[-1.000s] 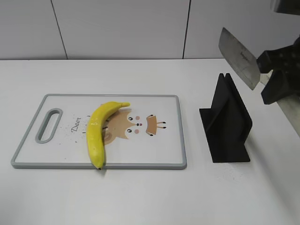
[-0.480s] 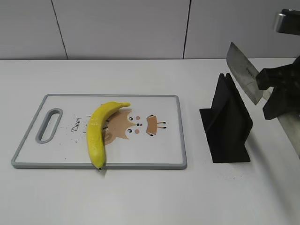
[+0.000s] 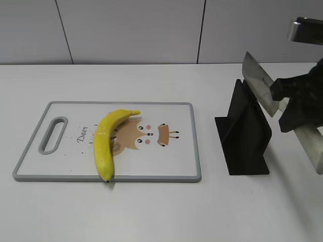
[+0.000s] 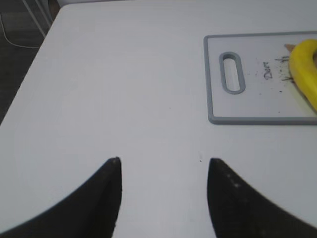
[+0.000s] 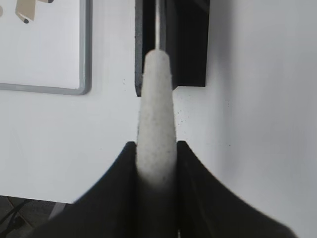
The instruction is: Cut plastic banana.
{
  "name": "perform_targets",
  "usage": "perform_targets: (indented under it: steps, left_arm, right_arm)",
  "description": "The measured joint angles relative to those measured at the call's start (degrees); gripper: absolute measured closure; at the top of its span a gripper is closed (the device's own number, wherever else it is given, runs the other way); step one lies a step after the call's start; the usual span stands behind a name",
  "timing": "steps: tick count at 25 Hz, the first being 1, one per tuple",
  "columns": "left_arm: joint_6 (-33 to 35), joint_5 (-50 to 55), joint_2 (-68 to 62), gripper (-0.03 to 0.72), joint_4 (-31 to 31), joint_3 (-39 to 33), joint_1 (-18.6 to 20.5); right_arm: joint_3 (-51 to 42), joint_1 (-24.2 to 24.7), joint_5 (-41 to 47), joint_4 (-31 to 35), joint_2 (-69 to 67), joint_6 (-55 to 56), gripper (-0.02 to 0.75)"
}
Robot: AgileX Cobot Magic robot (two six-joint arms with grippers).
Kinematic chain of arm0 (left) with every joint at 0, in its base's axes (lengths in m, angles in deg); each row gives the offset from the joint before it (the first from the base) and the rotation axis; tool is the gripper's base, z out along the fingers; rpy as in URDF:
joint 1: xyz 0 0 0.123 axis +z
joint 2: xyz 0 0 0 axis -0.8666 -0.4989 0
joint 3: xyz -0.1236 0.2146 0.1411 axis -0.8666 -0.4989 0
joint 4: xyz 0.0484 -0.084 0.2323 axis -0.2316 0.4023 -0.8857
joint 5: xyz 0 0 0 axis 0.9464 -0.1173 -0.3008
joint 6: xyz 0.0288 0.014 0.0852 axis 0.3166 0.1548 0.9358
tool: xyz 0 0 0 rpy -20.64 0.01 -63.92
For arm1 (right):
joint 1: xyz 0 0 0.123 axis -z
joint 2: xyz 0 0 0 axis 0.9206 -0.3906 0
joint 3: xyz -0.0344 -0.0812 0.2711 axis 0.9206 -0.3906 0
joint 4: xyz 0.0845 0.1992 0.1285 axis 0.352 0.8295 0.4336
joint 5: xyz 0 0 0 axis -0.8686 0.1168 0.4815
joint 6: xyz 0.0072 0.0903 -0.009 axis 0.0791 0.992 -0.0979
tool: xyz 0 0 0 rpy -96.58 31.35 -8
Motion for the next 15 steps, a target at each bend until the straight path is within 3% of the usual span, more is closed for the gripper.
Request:
perform_targets:
  steps: [15]
  left_arm:
    - [0.0, -8.9, 0.3, 0.161, 1.7, -4.2, 0.0]
  right_arm:
    - [0.0, 0.0, -0.8, 0.9, -5.5, -0.1, 0.557]
